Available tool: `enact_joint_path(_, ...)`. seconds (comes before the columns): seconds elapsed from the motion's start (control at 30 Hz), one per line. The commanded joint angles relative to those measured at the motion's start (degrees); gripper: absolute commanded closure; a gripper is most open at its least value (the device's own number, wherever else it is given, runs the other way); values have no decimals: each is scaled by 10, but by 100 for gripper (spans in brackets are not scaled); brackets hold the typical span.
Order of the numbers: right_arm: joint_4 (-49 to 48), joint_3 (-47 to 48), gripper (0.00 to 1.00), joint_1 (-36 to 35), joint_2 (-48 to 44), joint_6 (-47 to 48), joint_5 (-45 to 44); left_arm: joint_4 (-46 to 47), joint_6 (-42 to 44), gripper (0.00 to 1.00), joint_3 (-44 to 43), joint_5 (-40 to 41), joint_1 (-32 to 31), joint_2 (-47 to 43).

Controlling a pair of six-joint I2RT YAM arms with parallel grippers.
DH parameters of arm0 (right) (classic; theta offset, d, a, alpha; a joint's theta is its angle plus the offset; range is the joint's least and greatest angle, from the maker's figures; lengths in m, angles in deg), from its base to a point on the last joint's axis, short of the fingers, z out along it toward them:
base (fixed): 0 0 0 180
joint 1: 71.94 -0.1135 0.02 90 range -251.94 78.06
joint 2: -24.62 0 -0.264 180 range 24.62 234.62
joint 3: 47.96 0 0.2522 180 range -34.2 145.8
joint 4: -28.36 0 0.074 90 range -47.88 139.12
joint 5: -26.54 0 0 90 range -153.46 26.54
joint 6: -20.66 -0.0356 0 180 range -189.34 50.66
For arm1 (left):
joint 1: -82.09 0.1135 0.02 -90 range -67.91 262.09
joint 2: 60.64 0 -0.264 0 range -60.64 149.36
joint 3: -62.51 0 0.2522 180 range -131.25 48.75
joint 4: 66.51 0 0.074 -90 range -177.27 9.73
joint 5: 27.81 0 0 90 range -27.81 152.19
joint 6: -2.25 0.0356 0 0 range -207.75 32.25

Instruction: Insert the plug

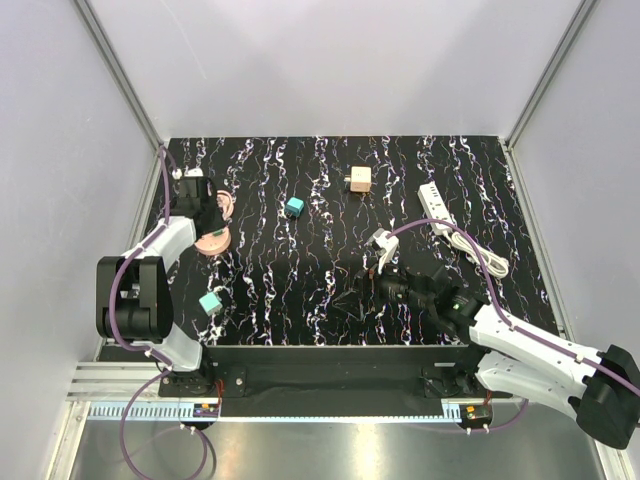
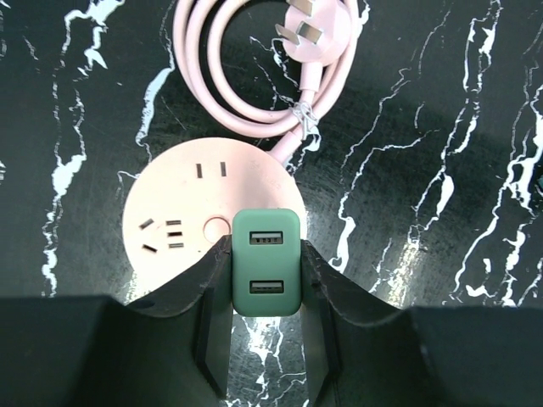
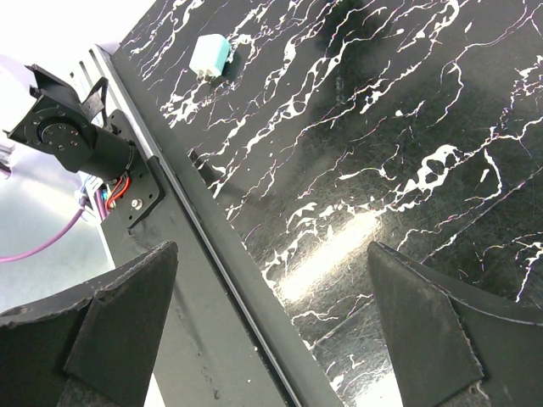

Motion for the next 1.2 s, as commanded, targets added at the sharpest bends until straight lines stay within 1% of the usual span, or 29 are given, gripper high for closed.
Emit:
enact_joint_path(0.0, -26, 2, 0, -2, 0, -3, 9, 16, 20, 100, -29, 24, 1, 2)
enact_joint_path(0.33, -24, 1, 0, -1, -5, -1, 6, 34, 24, 100, -33, 21, 0, 27)
enact_joint_path(0.57, -28, 1, 0, -1, -3, -3, 10, 46, 33, 100, -25, 31, 0, 22)
enact_joint_path(0.73, -32, 0, 0, -1, 2, -4, 12, 67, 34, 100, -6, 24, 0, 17)
enact_joint_path(1.0, -35, -4, 0, -2, -3, -6, 15, 94, 37, 100, 14, 51, 0, 4)
enact_joint_path(1.17, -40, -4, 0, -2, 2, -7, 17, 83, 51, 100, 3, 51, -9, 18)
